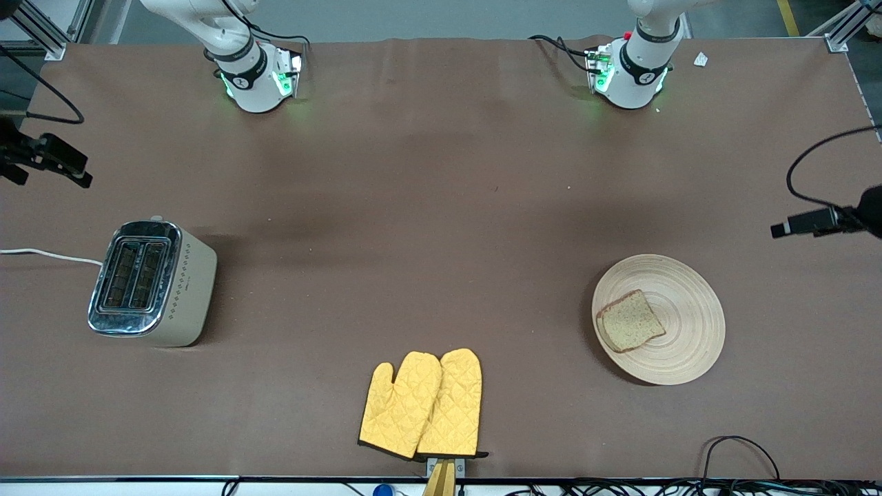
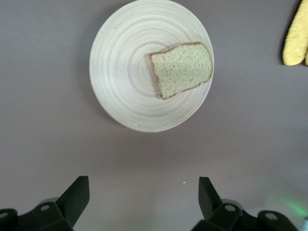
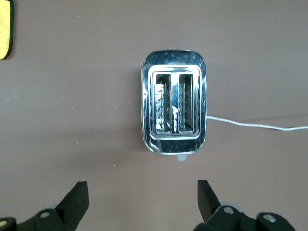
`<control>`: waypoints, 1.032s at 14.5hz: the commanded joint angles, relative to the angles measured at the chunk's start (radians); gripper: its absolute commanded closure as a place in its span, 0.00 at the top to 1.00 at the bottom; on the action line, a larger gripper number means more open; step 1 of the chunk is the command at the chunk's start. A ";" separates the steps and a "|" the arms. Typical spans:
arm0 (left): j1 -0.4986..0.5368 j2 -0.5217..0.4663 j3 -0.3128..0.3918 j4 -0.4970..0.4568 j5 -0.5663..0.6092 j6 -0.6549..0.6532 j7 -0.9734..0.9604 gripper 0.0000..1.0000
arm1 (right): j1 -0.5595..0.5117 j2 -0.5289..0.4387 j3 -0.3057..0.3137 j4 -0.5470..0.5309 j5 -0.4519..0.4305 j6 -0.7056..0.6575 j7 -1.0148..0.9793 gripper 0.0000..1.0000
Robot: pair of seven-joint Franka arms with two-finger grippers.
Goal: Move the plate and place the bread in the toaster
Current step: 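Move the left gripper down toward the rim of the wooden plate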
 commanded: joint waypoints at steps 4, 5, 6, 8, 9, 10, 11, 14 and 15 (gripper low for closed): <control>0.111 0.217 -0.008 0.046 -0.128 0.118 0.116 1.00 | -0.002 -0.057 0.002 -0.019 0.014 -0.048 0.001 1.00; 0.114 0.241 -0.008 0.041 -0.133 0.145 0.116 1.00 | -0.003 -0.056 0.001 -0.019 0.026 -0.038 0.001 1.00; 0.118 0.271 -0.008 0.041 -0.152 0.156 0.118 1.00 | -0.005 -0.053 0.001 -0.019 0.027 -0.019 0.001 1.00; 0.151 0.344 -0.009 0.043 -0.217 0.187 0.165 0.99 | -0.005 -0.051 0.001 -0.019 0.029 0.011 -0.002 1.00; 0.156 0.378 -0.008 0.043 -0.249 0.202 0.229 0.97 | -0.003 -0.051 0.001 -0.021 0.029 0.005 -0.002 1.00; 0.157 0.403 -0.008 0.043 -0.270 0.218 0.268 0.94 | -0.002 -0.051 0.002 -0.021 0.029 -0.001 -0.002 1.00; 0.164 0.424 -0.009 0.043 -0.295 0.227 0.285 0.91 | -0.003 -0.054 0.002 -0.021 0.029 -0.012 -0.002 1.00; 0.180 0.489 -0.008 0.044 -0.367 0.228 0.358 0.85 | 0.001 -0.056 0.004 -0.054 0.032 -0.044 -0.005 1.00; 0.180 0.511 -0.008 0.046 -0.384 0.228 0.384 0.83 | 0.004 -0.054 0.005 -0.063 0.032 -0.044 -0.004 1.00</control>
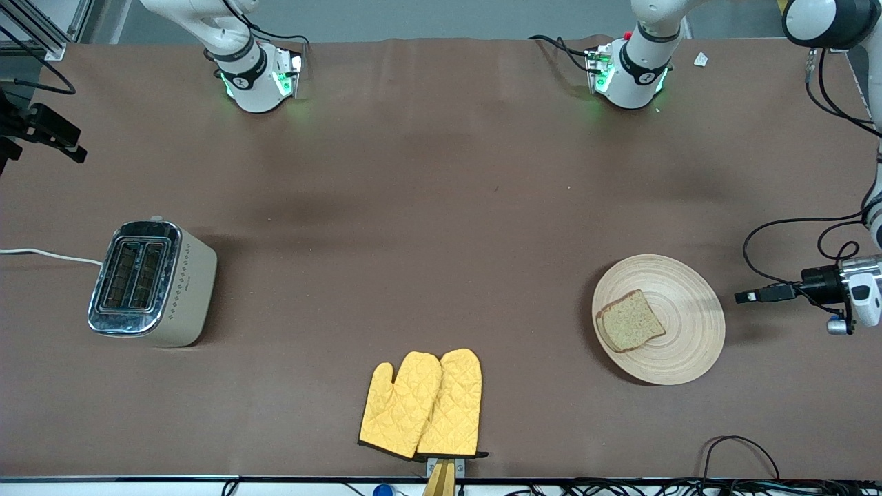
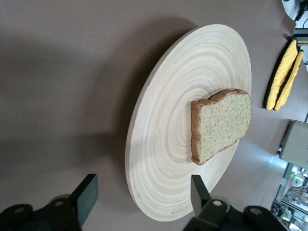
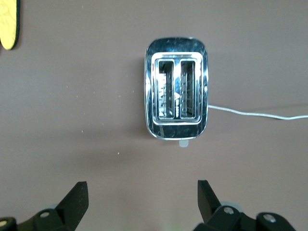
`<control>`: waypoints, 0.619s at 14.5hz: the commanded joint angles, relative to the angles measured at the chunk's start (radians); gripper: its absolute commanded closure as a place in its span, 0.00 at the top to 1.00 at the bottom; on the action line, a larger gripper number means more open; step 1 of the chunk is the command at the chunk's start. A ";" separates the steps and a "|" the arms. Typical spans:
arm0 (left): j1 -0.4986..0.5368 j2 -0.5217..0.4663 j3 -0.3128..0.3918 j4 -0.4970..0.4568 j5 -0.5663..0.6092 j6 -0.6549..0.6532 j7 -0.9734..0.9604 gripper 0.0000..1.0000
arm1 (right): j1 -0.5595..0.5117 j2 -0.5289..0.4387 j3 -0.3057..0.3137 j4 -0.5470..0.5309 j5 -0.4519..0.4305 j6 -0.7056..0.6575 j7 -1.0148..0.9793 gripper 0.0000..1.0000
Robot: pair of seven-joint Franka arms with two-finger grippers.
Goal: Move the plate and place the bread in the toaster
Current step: 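Move the left gripper down toward the rim of the wooden plate, then grip the plate rim with the left gripper while the right gripper nears the toaster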
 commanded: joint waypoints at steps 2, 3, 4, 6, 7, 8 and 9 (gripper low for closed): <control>0.011 0.071 -0.007 0.029 -0.065 0.000 0.073 0.79 | 0.013 -0.010 0.005 -0.044 0.017 -0.026 -0.013 1.00; 0.011 0.079 -0.007 0.029 -0.076 0.001 0.077 0.78 | 0.014 -0.012 0.005 -0.044 0.017 -0.043 -0.014 1.00; 0.010 0.088 -0.009 0.029 -0.082 0.007 0.077 0.76 | 0.013 -0.012 0.005 -0.044 0.017 -0.058 -0.013 1.00; 0.010 0.110 -0.009 0.029 -0.105 0.011 0.080 0.71 | 0.011 -0.012 0.003 -0.044 0.017 -0.061 -0.013 1.00; 0.010 0.117 -0.009 0.029 -0.112 0.011 0.080 0.67 | 0.013 -0.012 0.003 -0.044 0.017 -0.055 -0.013 1.00; 0.010 0.128 -0.009 0.029 -0.114 0.011 0.081 0.64 | 0.016 -0.007 0.003 -0.044 0.019 -0.038 -0.011 1.00; 0.010 0.131 -0.010 0.029 -0.117 0.011 0.081 0.62 | 0.025 -0.001 0.003 -0.044 0.038 -0.006 -0.007 1.00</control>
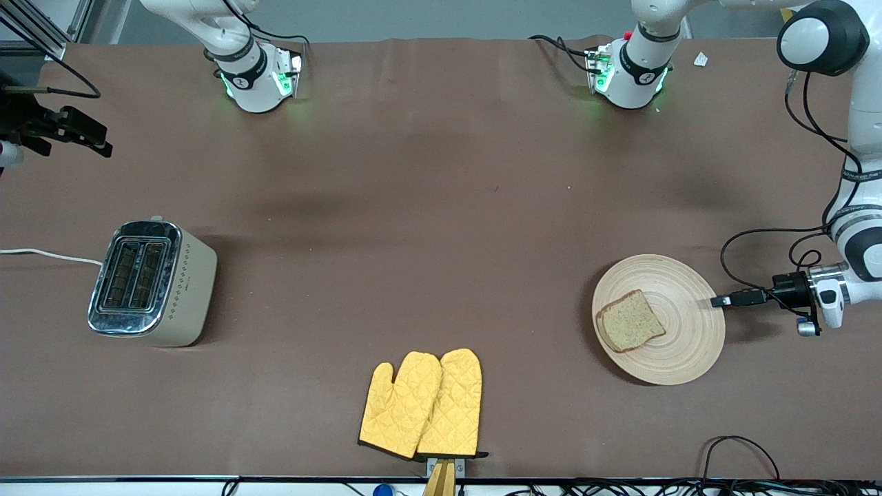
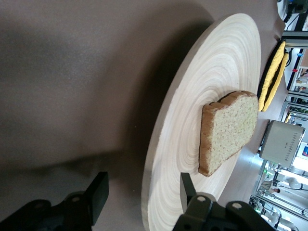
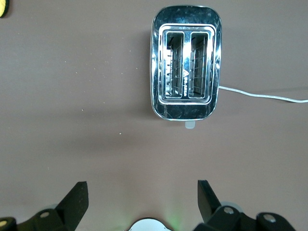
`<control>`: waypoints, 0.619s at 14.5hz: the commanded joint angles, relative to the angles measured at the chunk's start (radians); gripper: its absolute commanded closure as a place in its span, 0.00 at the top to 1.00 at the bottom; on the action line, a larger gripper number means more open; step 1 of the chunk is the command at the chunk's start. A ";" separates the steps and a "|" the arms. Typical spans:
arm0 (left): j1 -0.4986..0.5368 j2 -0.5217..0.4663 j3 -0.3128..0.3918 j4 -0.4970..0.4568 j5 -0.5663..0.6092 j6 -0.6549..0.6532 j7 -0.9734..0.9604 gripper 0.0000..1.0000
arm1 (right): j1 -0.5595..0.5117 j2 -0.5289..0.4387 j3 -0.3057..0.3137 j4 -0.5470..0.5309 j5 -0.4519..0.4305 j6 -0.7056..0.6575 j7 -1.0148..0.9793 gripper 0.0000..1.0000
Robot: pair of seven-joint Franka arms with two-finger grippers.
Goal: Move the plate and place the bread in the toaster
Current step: 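Grip the plate rim with the left gripper while the right gripper nears the toaster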
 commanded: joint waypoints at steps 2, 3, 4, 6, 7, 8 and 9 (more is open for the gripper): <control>0.007 0.024 -0.009 0.020 -0.043 0.001 0.015 0.56 | 0.028 0.038 -0.001 -0.009 0.056 0.084 0.006 1.00; 0.007 0.027 -0.009 0.020 -0.046 0.001 0.017 0.52 | 0.032 0.061 -0.001 -0.006 0.082 0.114 0.007 1.00; 0.007 0.033 -0.009 0.020 -0.047 0.001 0.015 0.49 | 0.037 0.090 -0.002 -0.009 0.131 0.166 0.007 1.00; 0.006 0.036 -0.014 0.020 -0.054 0.001 0.017 0.45 | 0.043 0.121 -0.001 -0.007 0.202 0.220 0.029 1.00; 0.006 0.036 -0.014 0.020 -0.057 0.001 0.017 0.42 | 0.074 0.124 -0.001 -0.007 0.203 0.237 0.082 1.00; 0.006 0.038 -0.014 0.020 -0.060 0.001 0.015 0.40 | 0.092 0.130 -0.001 -0.009 0.203 0.248 0.140 1.00; 0.004 0.038 -0.014 0.020 -0.060 0.001 0.015 0.37 | 0.112 0.134 -0.001 -0.009 0.205 0.242 0.185 1.00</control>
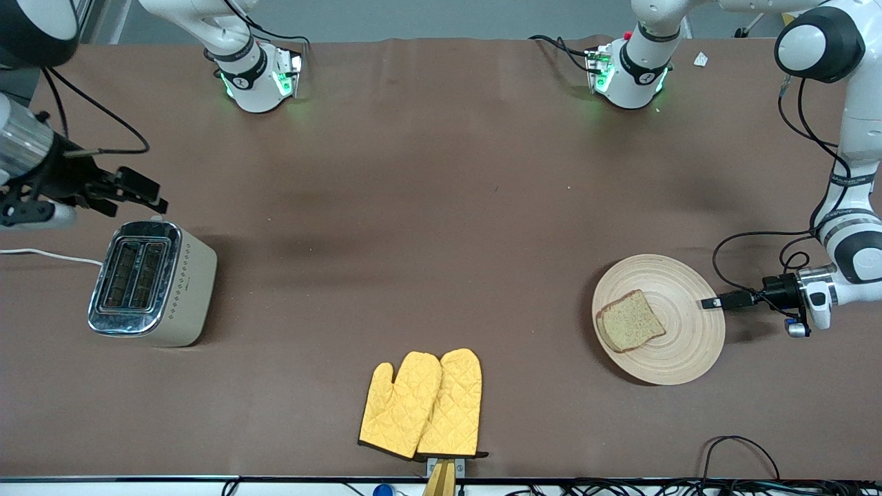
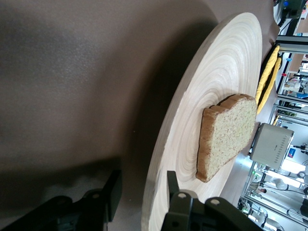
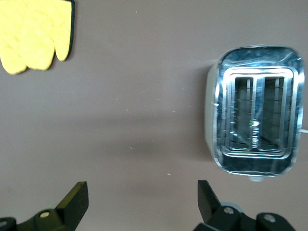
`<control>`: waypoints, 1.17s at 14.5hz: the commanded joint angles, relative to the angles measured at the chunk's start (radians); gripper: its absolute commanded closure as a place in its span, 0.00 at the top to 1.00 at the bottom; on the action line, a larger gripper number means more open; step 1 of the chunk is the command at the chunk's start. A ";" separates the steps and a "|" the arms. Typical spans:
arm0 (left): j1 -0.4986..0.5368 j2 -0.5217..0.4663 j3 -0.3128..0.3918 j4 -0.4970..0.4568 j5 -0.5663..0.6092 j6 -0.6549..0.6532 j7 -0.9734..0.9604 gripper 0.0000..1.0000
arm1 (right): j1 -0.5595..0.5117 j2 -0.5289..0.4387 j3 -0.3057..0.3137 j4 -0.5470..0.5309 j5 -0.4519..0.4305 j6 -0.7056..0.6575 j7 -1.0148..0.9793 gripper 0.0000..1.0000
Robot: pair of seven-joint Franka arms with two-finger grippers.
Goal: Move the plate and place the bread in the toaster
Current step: 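Grip the plate rim with the left gripper while the right gripper nears the toaster, then slide the plate toward the table center with the left gripper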
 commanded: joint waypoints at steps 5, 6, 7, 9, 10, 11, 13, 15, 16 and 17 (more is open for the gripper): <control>0.003 0.014 -0.008 0.018 -0.022 0.001 0.014 0.25 | 0.028 -0.008 -0.009 -0.001 0.091 -0.131 0.100 1.00; 0.001 0.014 -0.008 0.018 -0.022 0.001 0.014 0.24 | 0.035 -0.008 -0.009 0.005 0.085 -0.125 0.109 1.00; 0.001 0.012 -0.010 0.020 -0.022 0.001 0.014 0.22 | 0.038 -0.002 -0.009 0.003 0.078 -0.104 0.111 1.00; 0.001 0.010 -0.011 0.020 -0.022 0.000 0.014 0.19 | 0.025 0.054 -0.005 -0.011 0.076 -0.030 0.111 1.00; 0.000 0.010 -0.014 0.021 -0.022 -0.002 0.014 0.16 | 0.025 0.077 -0.007 -0.015 0.078 -0.007 0.113 1.00; 0.001 0.010 -0.027 0.021 -0.022 -0.002 0.016 0.13 | 0.029 0.088 -0.009 -0.026 0.078 0.024 0.114 1.00; 0.004 0.009 -0.050 0.021 -0.022 -0.005 0.016 0.12 | 0.023 0.114 -0.004 -0.105 0.116 0.138 0.126 1.00; 0.006 0.004 -0.077 0.021 -0.020 -0.009 0.014 0.10 | 0.054 0.154 -0.005 -0.124 0.182 0.228 0.151 1.00; 0.004 0.001 -0.099 0.021 -0.019 -0.009 0.014 0.08 | 0.077 0.177 -0.005 -0.118 0.190 0.255 0.215 1.00; 0.006 0.000 -0.125 0.021 -0.013 -0.011 0.014 0.06 | 0.101 0.209 -0.005 -0.104 0.191 0.283 0.290 1.00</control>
